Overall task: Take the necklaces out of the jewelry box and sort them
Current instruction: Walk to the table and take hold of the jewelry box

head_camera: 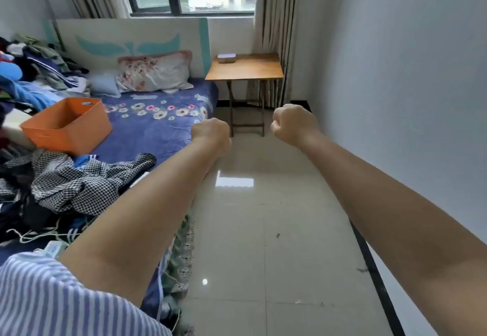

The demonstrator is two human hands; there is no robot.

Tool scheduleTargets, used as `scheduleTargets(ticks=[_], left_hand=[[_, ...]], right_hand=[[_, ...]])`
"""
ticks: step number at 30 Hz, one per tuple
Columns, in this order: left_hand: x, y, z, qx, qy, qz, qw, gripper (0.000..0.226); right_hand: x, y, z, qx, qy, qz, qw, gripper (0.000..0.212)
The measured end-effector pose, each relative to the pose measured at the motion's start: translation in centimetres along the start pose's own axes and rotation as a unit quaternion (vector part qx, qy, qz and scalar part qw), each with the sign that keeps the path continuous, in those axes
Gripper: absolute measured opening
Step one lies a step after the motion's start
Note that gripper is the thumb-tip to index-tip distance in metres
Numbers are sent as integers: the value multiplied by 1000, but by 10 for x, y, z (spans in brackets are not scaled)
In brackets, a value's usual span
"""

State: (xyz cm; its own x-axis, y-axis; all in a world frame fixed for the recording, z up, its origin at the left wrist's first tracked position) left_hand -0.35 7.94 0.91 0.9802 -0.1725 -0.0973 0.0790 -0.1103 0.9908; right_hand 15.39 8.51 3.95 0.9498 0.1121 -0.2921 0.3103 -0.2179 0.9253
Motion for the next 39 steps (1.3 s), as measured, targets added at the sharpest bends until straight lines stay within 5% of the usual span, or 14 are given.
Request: scheduleTargets(ticks=[18,39], left_hand=[[-145,-85,-426,-16,-52,-4,999,28],[-339,-198,-931,-33,-18,-12,999,23]], right_hand=[[-1,-145,-437,-25,-48,-8,998,26],[-30,-333,-965,-92,11,-59,994,25]])
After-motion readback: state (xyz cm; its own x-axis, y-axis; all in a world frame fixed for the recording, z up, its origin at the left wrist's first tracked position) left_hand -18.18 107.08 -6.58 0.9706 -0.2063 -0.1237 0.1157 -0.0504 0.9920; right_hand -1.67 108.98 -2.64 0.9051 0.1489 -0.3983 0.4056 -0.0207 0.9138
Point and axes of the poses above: each hand's wrist, its own z-axis away from the middle knuckle, its own y-axis out of the back of the hand, x = y × z, the point moved 8 cm from there along -z, towards the middle knuckle, and after that the axes turned 13 degrees about -y, right-handed, at the moved point
